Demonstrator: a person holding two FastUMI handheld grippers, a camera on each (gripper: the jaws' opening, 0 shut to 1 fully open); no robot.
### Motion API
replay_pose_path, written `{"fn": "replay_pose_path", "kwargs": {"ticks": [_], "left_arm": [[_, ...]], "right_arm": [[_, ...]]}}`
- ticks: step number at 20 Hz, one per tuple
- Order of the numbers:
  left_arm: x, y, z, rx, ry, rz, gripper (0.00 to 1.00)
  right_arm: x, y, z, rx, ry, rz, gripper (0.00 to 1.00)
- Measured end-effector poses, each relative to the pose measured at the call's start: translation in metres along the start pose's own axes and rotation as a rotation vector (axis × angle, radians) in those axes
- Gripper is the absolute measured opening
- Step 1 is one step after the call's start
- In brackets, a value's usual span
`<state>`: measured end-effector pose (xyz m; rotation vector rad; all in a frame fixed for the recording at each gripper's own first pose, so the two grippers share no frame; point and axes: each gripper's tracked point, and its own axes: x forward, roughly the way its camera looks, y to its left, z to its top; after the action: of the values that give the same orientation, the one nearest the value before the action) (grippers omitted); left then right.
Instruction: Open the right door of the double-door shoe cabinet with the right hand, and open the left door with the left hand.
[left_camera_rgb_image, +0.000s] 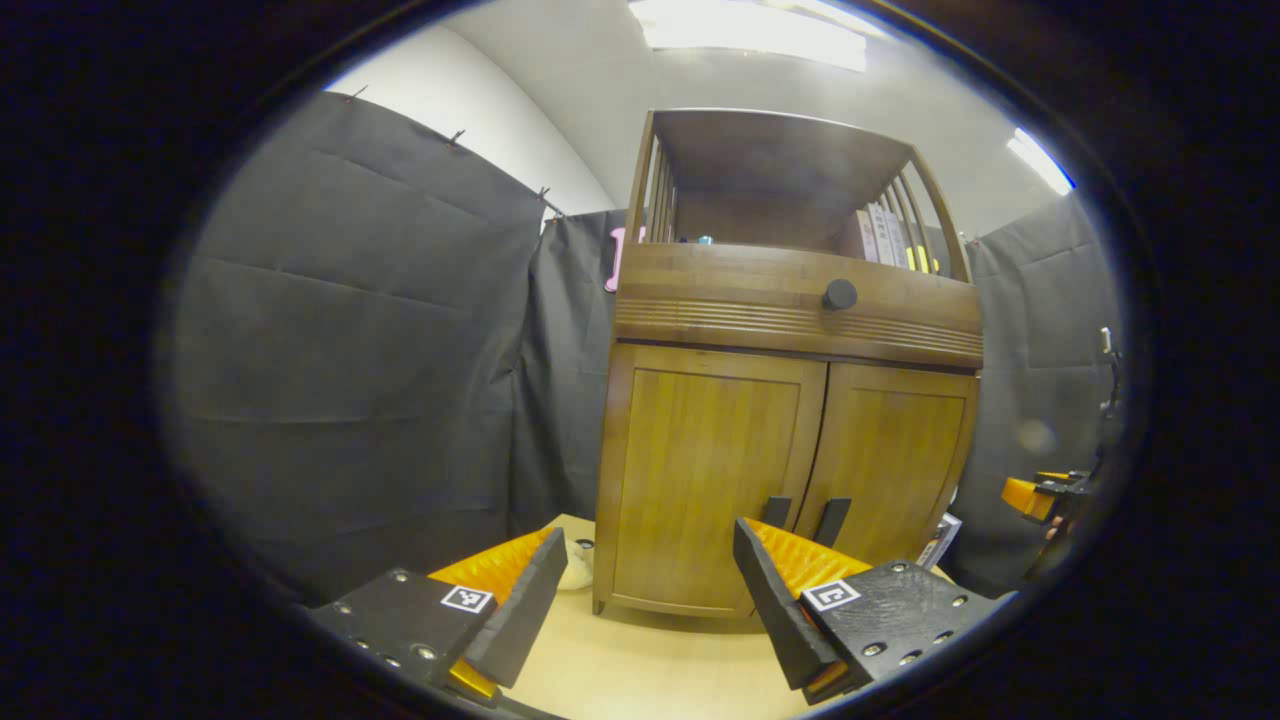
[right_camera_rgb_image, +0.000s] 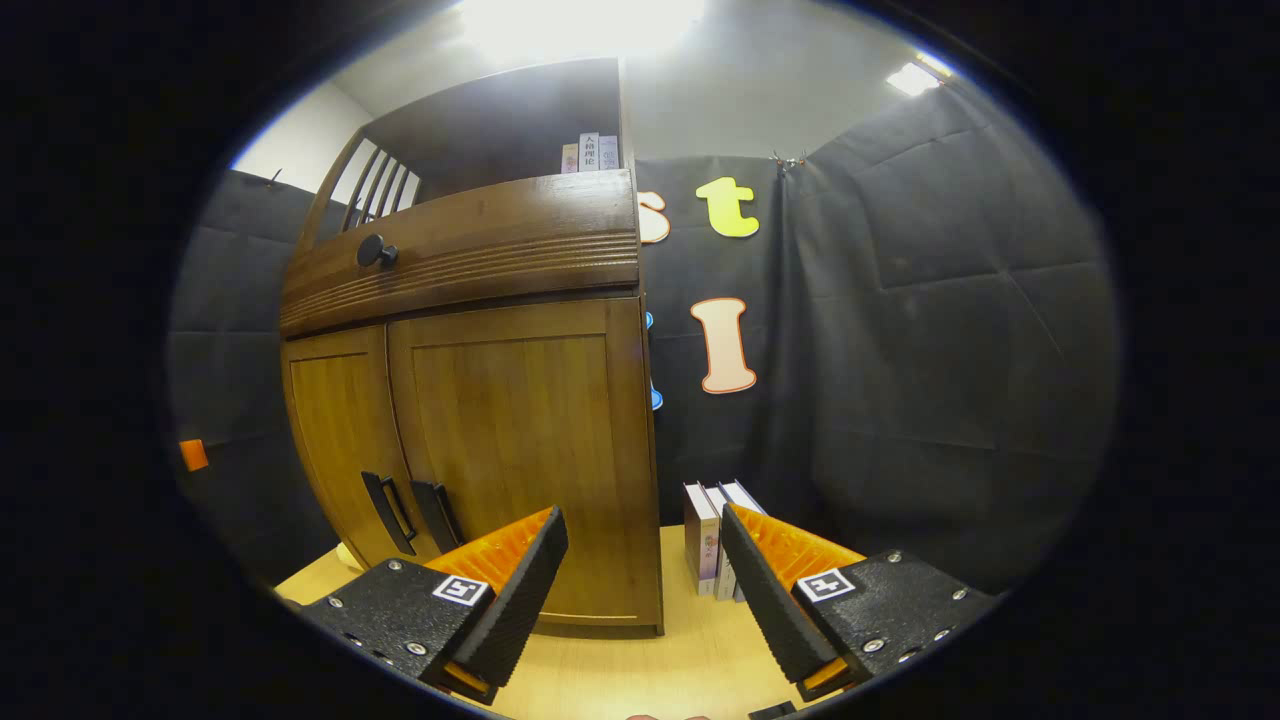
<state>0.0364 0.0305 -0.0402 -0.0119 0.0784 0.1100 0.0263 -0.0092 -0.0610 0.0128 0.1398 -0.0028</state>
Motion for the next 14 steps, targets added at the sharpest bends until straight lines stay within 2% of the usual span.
{"fn": "replay_pose_path", "kwargs": {"ticks": [1, 2, 3, 4, 6, 7, 14], "left_arm": [[0.007, 0.002, 0.001, 0.004, 0.0, 0.001, 0.9], [0.016, 0.003, 0.001, 0.001, -0.001, 0.002, 1.0], [0.023, 0.006, 0.001, -0.006, -0.001, 0.001, 1.0], [0.03, 0.012, -0.001, -0.011, 0.001, -0.001, 0.96], [0.035, 0.019, -0.011, 0.003, 0.009, 0.001, 0.96], [0.036, 0.023, -0.014, 0.016, 0.01, 0.003, 1.0], [0.036, 0.052, -0.025, 0.047, 0.03, 0.005, 1.0]], "right_arm": [[-0.001, 0.006, -0.002, 0.01, 0.007, 0.0, 0.96], [-0.001, 0.013, -0.004, 0.018, 0.014, 0.004, 0.96], [-0.001, 0.021, -0.006, 0.022, 0.022, 0.009, 0.96], [0.0, 0.03, -0.008, 0.023, 0.032, 0.014, 0.96], [0.002, 0.047, -0.011, 0.023, 0.045, 0.031, 0.94], [0.004, 0.057, -0.012, 0.024, 0.044, 0.041, 0.96], [0.03, 0.132, -0.01, 0.052, 0.031, 0.132, 0.96]]}}
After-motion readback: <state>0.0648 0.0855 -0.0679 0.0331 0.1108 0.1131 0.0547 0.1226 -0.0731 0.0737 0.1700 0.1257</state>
